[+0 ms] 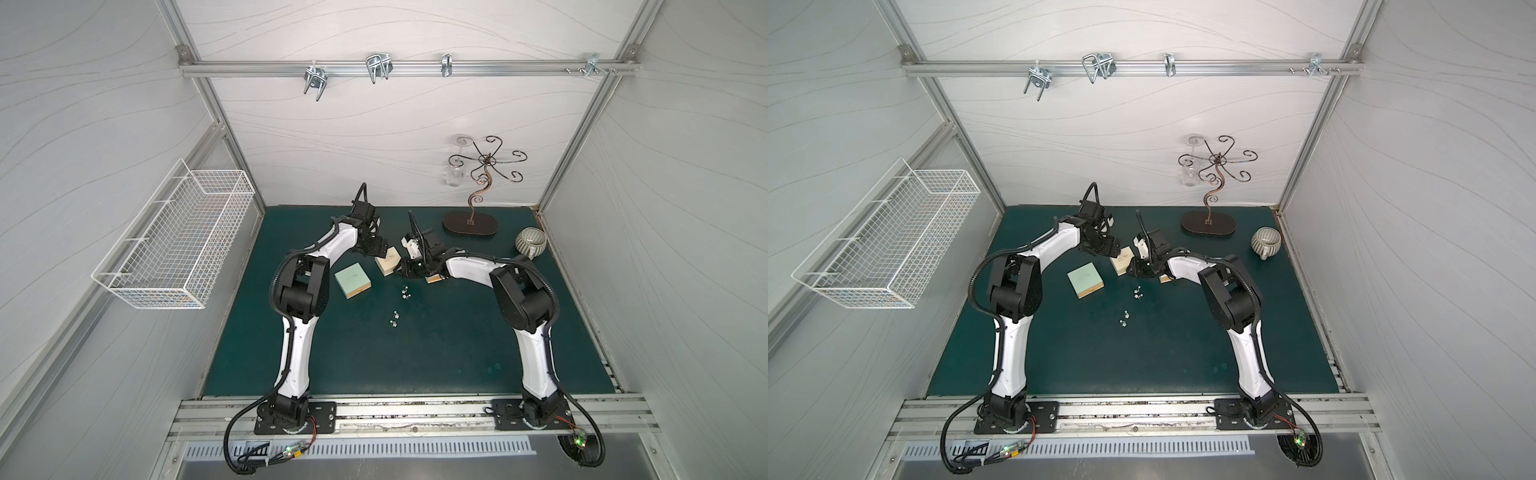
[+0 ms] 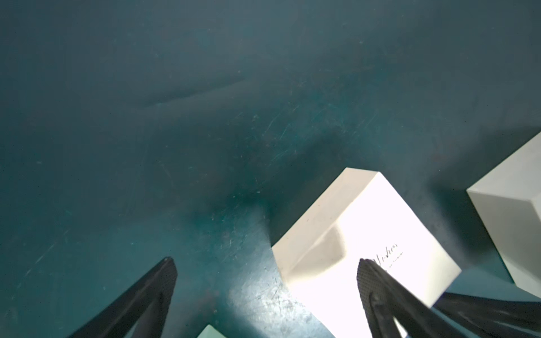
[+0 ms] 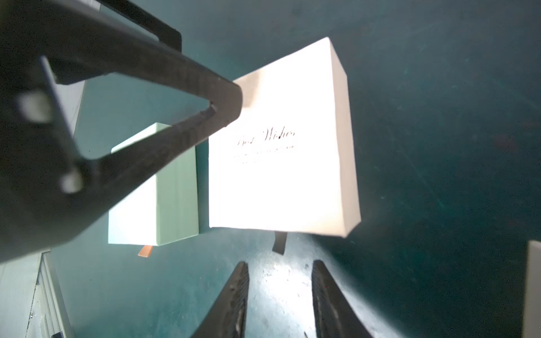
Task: Place the earrings into the drawer-style jewelry box
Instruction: Open the drawer in the jewelry box.
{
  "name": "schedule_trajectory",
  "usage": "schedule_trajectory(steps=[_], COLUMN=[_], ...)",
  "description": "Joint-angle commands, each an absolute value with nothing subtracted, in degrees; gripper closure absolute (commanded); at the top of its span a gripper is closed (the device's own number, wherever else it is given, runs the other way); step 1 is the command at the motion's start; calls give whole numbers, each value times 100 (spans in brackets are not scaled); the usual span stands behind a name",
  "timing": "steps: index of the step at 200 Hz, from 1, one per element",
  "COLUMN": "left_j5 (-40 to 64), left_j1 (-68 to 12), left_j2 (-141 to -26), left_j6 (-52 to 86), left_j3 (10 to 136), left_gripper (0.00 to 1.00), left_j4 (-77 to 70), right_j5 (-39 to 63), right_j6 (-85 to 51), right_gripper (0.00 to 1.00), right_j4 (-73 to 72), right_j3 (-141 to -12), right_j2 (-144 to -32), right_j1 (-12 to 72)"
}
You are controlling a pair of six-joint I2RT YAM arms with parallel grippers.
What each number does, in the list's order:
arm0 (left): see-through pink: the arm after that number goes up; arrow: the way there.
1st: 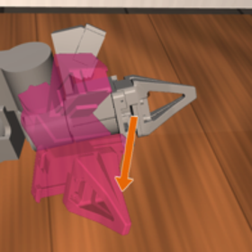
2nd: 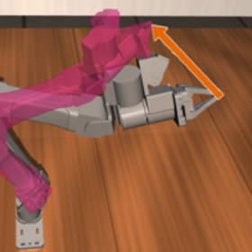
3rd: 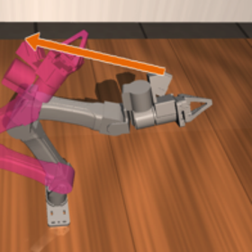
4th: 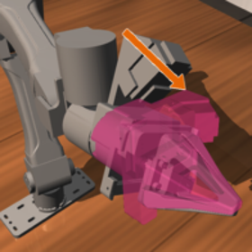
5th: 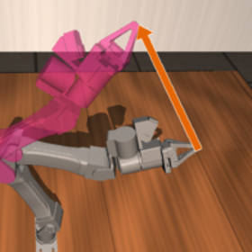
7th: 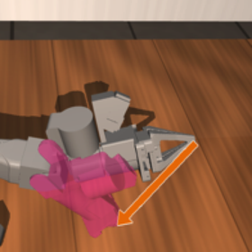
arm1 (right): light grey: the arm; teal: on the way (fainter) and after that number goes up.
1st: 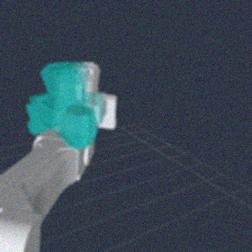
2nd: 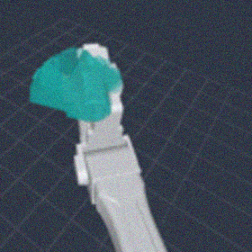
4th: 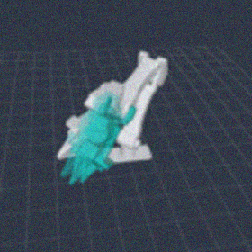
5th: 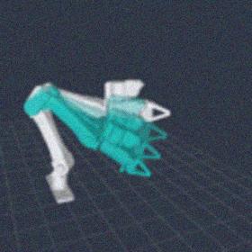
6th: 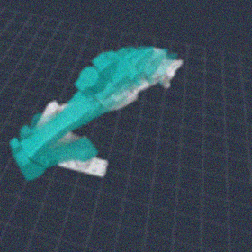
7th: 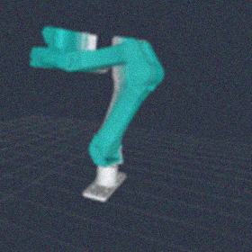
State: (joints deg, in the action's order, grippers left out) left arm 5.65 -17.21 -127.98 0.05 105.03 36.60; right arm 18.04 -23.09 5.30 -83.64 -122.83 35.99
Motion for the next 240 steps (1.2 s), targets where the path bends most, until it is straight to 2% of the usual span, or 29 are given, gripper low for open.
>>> schedule_trajectory(steps=[1, 122, 160, 199, 240], left_j5=[659, 642, 615, 581, 571], left_j1=[-1679, -1679, -1679, -1679, -1670], left_j2=[-12977, -13113, -13135, -13153, -13159], left_j6=[-126, -101, -116, -117, -98], left_j3=[10740, 10749, 10755, 10756, 10749], left_gripper=[1, 1, 1, 1, 1], left_j4=[3676, 3710, 3731, 3745, 3753], right_j5=[1854, 1855, 1861, 1905, 1891], right_j6=[-2343, -2417, -2481, -2488, -2462], right_gripper=[64, 74, 83, 100, 100], right_j4=[721, 598, 553, 554, 492], right_j3=[-8532, -8805, -8823, -8777, -8512], right_j2=[-12471, -12736, -12794, -12779, -12554], right_j1=[3643, 3647, 3644, 3645, 3643])
